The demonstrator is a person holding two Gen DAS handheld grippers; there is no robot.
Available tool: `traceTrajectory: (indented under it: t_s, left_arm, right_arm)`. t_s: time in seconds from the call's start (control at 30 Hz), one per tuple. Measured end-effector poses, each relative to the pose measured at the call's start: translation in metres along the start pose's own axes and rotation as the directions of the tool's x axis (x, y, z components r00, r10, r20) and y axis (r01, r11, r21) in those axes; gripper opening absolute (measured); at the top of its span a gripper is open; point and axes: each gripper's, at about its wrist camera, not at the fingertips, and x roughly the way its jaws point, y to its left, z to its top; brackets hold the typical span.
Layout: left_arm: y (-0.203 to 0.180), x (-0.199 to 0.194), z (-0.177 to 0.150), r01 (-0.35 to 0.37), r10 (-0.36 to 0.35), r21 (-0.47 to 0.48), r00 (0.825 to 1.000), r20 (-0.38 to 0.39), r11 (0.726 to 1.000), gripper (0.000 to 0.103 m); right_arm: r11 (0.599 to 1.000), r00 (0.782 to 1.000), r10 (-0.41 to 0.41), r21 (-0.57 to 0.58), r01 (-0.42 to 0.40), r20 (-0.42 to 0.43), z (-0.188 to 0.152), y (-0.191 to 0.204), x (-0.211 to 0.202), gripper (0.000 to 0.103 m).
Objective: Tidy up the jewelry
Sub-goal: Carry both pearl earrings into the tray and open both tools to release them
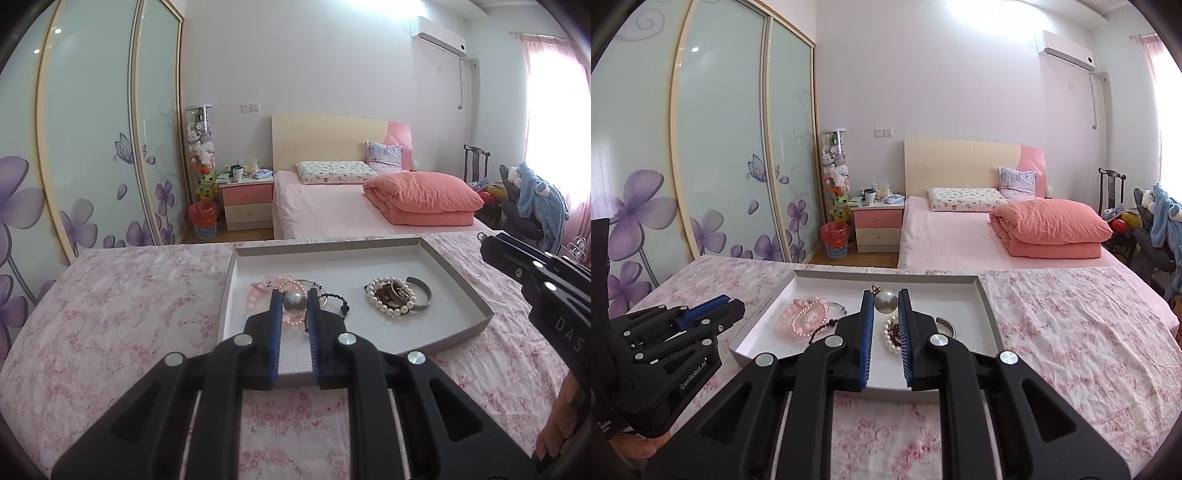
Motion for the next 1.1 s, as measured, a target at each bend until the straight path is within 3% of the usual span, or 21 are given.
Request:
traceTrajectory:
  t_s: [0.57, 0.77, 0.87, 1.1]
  left_arm:
    - [-0.005, 0.079, 0.017, 0.053, -0.054, -0.018, 0.995, -0.083, 0.998, 0.014]
    - [0.001, 0.088, 0.016, 0.058, -0.062, -0.043, 0.993, -0.096, 0.997, 0.024]
    - [0.009, 0.089, 0.016, 0.067, -0.075, -0.078, 0.992, -0.104, 0.995, 0.027]
    - [0.028, 0.074, 0.021, 0.060, -0.072, -0.122, 0.993, -0.092, 0.991, 0.029]
  right_arm:
    - [0.993, 0.993, 0.030, 0.114, -0.016, -0.114, 0.004, -0.020, 0.081, 0.014]
    - [0.989, 0.990, 0.035, 0.149, -0.015, -0.136, 0.000, -0.029, 0.084, 0.017]
    - [0.983, 0.990, 0.043, 0.180, -0.018, -0.136, 0.000, -0.035, 0.083, 0.032]
    - [0.984, 0.993, 0.029, 0.180, -0.008, -0.116, 0.003, -0.037, 0.066, 0.032]
